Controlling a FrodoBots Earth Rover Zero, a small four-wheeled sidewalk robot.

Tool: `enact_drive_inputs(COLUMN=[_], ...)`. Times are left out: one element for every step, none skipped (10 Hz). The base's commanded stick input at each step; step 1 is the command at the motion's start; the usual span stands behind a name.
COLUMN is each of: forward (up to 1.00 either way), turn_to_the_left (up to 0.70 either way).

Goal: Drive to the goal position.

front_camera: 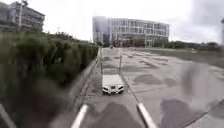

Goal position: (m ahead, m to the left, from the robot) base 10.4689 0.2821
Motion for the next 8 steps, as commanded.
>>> enact_drive_inputs(forward=[-0.7, -0.7, -0.7, -0.7, -0.7, -0.7, -0.6, -0.17], turn_to_the_left=[0.27, 0.27, 0.27, 0.27, 0.18, 0.0, 0.0, 0.0])
